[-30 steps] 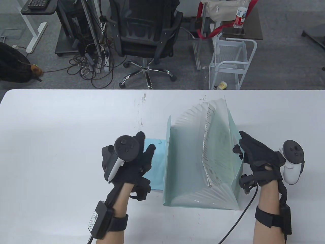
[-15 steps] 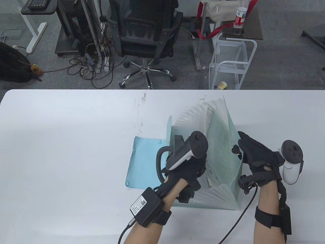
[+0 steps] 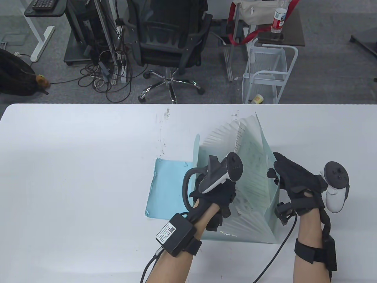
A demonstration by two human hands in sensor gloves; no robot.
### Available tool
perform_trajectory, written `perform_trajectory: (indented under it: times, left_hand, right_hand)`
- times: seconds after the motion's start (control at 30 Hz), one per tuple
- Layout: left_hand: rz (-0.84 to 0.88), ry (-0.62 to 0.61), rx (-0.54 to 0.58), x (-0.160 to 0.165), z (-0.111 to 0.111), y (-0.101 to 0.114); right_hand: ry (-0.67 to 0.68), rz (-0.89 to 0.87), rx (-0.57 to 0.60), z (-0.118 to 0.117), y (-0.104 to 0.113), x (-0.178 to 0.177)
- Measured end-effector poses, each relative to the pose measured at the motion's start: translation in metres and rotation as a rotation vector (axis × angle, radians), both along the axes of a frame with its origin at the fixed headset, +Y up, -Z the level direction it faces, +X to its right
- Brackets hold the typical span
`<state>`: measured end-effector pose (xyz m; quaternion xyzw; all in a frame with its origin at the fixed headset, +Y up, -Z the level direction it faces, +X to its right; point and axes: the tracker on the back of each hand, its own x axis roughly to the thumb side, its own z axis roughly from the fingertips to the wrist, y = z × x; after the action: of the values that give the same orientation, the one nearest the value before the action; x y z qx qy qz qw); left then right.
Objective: Pull documents from accordion folder and sort
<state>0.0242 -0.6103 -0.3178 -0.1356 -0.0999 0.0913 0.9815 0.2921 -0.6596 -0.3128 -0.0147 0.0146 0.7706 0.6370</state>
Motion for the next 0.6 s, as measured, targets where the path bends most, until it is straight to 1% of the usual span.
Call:
perform_trajectory:
  times: [0.1, 0.17, 0.23, 0.33, 0.37, 0.43, 0.47, 0.6]
  left_hand:
    - [0.068, 0.002, -0.032, -0.008, -0.003, 0.003]
    - [0.105, 0.018, -0.021, -0.015, -0.002, 0.01]
    - [0.127, 0.03, 0.01, -0.023, 0.0, 0.019]
    - [0.205, 0.052, 0.078, -0.039, 0.006, 0.036]
    - [0.232, 0.043, 0.084, -0.047, 0.009, 0.043]
    - [0.286, 0.057, 0.13, -0.063, 0.013, 0.054]
    - [0.304, 0.065, 0.137, -0.072, 0.016, 0.059]
    - [0.398, 0.101, 0.186, -0.109, 0.025, 0.076]
  right_hand:
    - [0.002, -0.007, -0.001, 0.0, -0.001, 0.001]
    - [-0.001, -0.008, -0.001, 0.0, 0.0, 0.001]
    - [-0.003, -0.008, -0.001, 0.0, -0.001, 0.001]
    - [0.0, -0.006, -0.002, 0.0, 0.0, 0.001]
    - [0.001, -0.004, -0.002, 0.0, 0.0, 0.0]
    - [-0.003, -0.001, -0.001, 0.0, 0.0, 0.001]
    - [-0.004, -0.002, -0.001, 0.0, 0.0, 0.001]
    - [-0.007, -0.015, -0.002, 0.001, -0.001, 0.004]
